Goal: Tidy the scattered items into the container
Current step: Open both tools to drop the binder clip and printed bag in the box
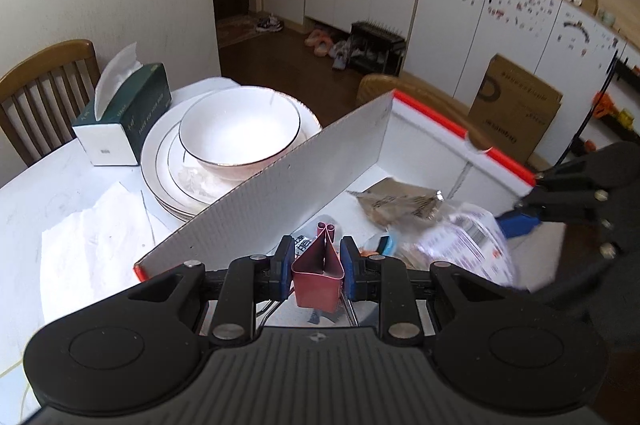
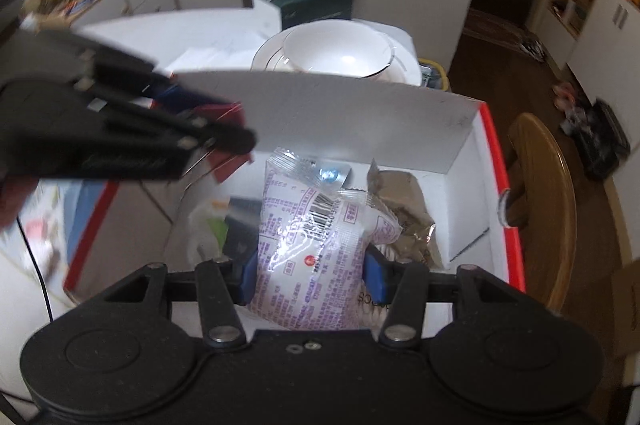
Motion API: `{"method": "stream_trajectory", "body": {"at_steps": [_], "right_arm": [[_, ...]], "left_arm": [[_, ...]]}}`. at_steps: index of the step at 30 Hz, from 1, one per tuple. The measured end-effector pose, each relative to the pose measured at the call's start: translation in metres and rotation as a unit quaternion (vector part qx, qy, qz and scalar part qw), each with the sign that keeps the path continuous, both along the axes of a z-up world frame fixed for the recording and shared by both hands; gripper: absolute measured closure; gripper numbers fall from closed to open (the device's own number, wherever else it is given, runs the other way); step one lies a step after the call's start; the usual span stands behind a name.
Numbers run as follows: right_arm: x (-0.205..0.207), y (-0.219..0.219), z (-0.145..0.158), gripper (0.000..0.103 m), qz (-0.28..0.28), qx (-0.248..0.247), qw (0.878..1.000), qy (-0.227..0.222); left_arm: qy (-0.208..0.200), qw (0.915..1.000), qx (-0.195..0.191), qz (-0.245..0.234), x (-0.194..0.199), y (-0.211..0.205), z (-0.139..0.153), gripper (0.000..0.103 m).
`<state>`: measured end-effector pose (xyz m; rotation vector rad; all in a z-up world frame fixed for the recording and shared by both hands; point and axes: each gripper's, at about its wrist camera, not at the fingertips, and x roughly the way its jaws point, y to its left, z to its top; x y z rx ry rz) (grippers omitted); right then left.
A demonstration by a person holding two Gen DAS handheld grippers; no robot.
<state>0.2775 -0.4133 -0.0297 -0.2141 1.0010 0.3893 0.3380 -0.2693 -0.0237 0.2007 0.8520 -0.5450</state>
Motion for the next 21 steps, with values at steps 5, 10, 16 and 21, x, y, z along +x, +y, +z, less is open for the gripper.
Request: {"method": "stream_trajectory", "body": {"at_steps": [5,10,16,21], "right_arm": [[0.0,-0.001,-0.012,0.053,0.013,-0.003,1.0,0.015],[0.001,-0.002,-0.024,0.053,0.014,-0.011,1.0,0.024],[0.004,-0.004,-0.034,0.053,0.01,-0.009,0.999,0.035],[0.006,-0.006,-0.037,0.052,0.008,-0.003,0.999,0.041]], "left_arm": [[0.016,0.9996,0.022,-0.004,0.012,-0.008,-0.017,0.08],[0.031,0.999,0.033,-0.001,0.018,-0.012,-0.03,0.08],[0.047,0.9982,0.039,0.004,0.027,-0.015,-0.039,0.08],[0.057,0.9973,0.046,0.004,0.031,-0.018,-0.044,0.08]]}}
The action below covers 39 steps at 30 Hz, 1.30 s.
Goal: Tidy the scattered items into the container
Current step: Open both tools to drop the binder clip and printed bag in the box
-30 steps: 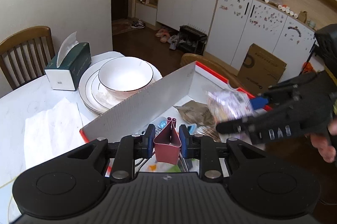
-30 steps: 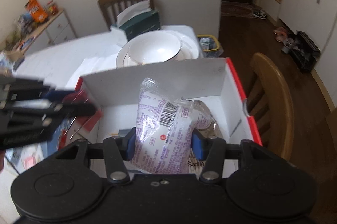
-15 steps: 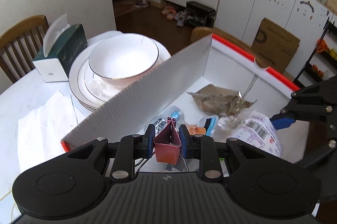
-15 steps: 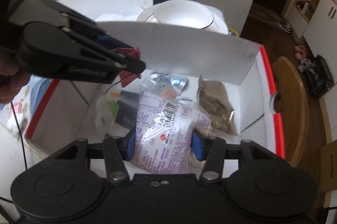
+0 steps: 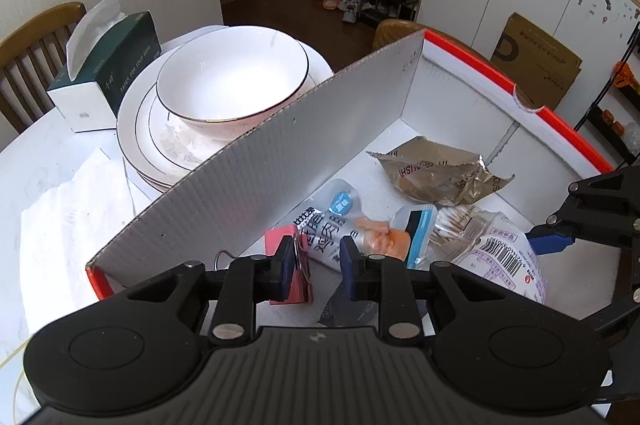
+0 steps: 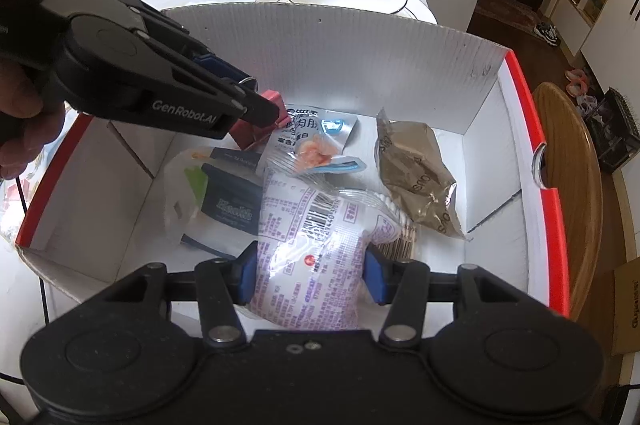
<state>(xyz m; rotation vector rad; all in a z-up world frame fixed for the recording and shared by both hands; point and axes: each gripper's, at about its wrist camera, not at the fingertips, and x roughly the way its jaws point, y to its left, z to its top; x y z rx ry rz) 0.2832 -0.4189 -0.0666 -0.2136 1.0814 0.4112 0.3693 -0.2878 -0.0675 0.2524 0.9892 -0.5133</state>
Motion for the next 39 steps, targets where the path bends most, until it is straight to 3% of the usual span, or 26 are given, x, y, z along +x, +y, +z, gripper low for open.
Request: {"method": "stream_trajectory", "body": {"at_steps": [8,9,11,25,30,32,39], "right_arm": [[0.003,-0.008,-0.007,0.048,-0.003,0.008,1.0,0.022],[0.004,-0.01,-0.007,0.042,-0.005,0.012,1.0,0.022],[0.004,-0.011,-0.004,0.035,-0.008,0.016,1.0,0.017],[-0.001,-0.023,0.023,0.023,-0.022,0.053,0.998,-0.01],[-0.006,-0.027,0.036,0.021,-0.031,0.071,0.997,-0.017],[-0.009,-0.027,0.042,0.02,-0.031,0.076,0.996,-0.021],[-0.019,-0.028,0.058,0.017,-0.038,0.097,0.994,-0.04]], "left_arm": [[0.008,0.9999,-0.012,-0.005,-0.004,0.001,-0.003,0.08],[0.01,0.9998,-0.016,-0.004,-0.005,0.002,-0.003,0.08],[0.011,0.9997,-0.023,-0.001,-0.006,0.003,-0.002,0.08],[0.01,0.9984,-0.055,0.012,-0.025,0.017,0.013,0.079],[-0.002,0.9971,-0.074,0.015,-0.034,0.024,0.024,0.069],[-0.007,0.9964,-0.083,0.017,-0.039,0.027,0.028,0.049],[-0.029,0.9939,-0.104,0.024,-0.058,0.04,0.046,0.047]]}}
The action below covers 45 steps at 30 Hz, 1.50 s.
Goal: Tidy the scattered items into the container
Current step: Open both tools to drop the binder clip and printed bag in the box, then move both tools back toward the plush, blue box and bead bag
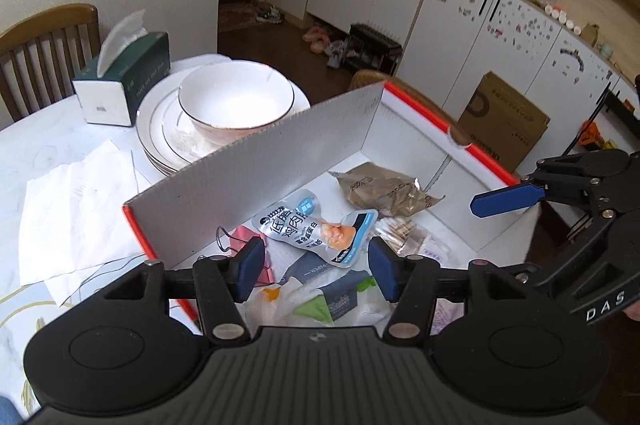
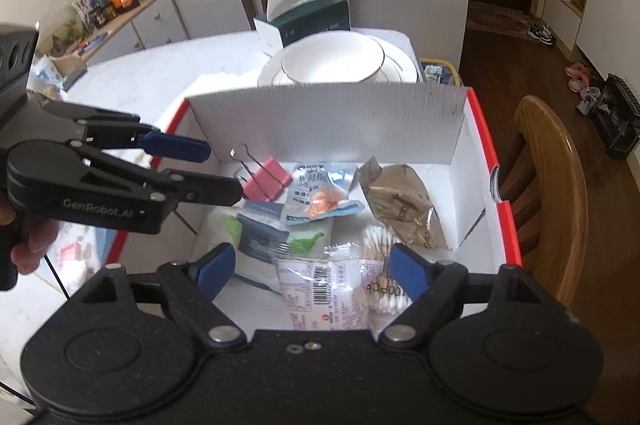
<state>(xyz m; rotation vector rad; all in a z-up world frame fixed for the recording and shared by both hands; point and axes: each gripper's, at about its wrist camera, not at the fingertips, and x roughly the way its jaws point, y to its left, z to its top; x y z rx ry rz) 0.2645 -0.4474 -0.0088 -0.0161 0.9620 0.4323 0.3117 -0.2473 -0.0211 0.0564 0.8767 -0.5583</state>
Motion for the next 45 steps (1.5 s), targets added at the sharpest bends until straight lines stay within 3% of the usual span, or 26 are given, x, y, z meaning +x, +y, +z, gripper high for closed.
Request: {"method": "stream_trajectory", "body": {"at_steps": [7,16,25,28,30,45], "right_arm": [[-0.014,0.01,0.015,0.014,-0.001,0.009,1.0,-0.029],[-0.039,0.042,0.03,0.008,0.005,0.021,0.997,-0.072],[-0.06,0.088,0.031,0.006,0.006,0.034,0.996,-0.078],[-0.068,0.105,0.032,0.006,0.0,0.021,0.995,-0.094],[-0.074,0.116,0.033,0.006,0.001,0.014,0.995,-0.103],[-0.106,0.204,0.004,0.006,0.025,-0.007,0.997,-0.079]], "left_arm": [[-0.026,0.9994,-0.023,0.007,-0.026,0.019,0.021,0.046],[-0.055,0.9967,-0.049,0.035,-0.064,0.068,0.043,0.028],[-0.058,0.9938,-0.069,0.065,-0.095,0.125,0.047,0.018],[-0.059,0.9932,-0.076,0.066,-0.107,0.145,0.047,0.01],[-0.063,0.9929,-0.075,0.067,-0.115,0.157,0.046,0.001],[-0.05,0.9926,-0.026,0.107,-0.162,0.268,0.006,0.0]]}}
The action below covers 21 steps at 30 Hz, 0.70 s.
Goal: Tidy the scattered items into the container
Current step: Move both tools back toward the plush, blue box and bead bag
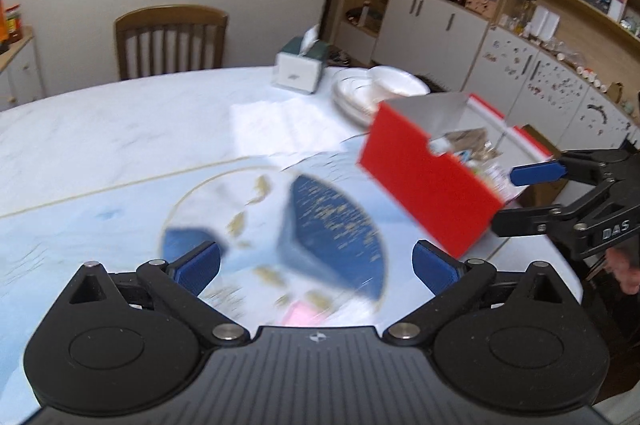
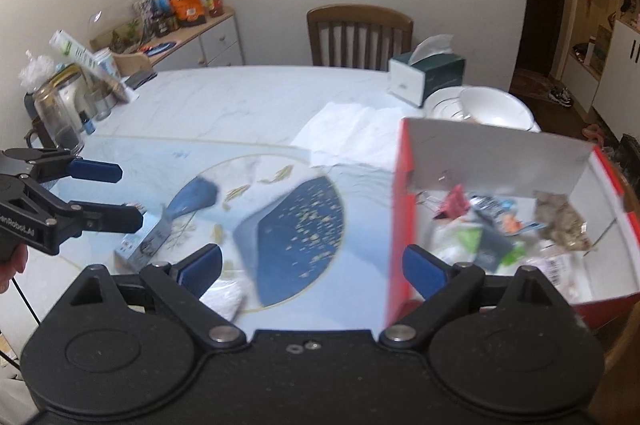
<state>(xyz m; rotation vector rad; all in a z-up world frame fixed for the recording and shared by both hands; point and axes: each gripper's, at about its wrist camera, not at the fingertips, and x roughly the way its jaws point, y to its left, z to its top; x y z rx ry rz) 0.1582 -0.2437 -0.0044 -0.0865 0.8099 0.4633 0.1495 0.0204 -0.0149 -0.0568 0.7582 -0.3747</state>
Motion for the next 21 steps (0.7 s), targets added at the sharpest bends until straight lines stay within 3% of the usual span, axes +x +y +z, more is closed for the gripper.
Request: {"method": "stream_trajectory", "body": {"at_steps": [11,21], "right_arm": [[-0.012,0.055,-0.033,0.006,-0.003,-0.011,1.0,0.021],[-0.008,0.092,-0.07,0.006,-0.008,-0.037,0.998,0.048]], "left_arm": [[0.014,0.9991,0.01,0.039,-0.006,0.064,-0.027,0.0],[0.026,0.9972,0.049,0.05,0.0,0.097,-0.06,0.0]]}}
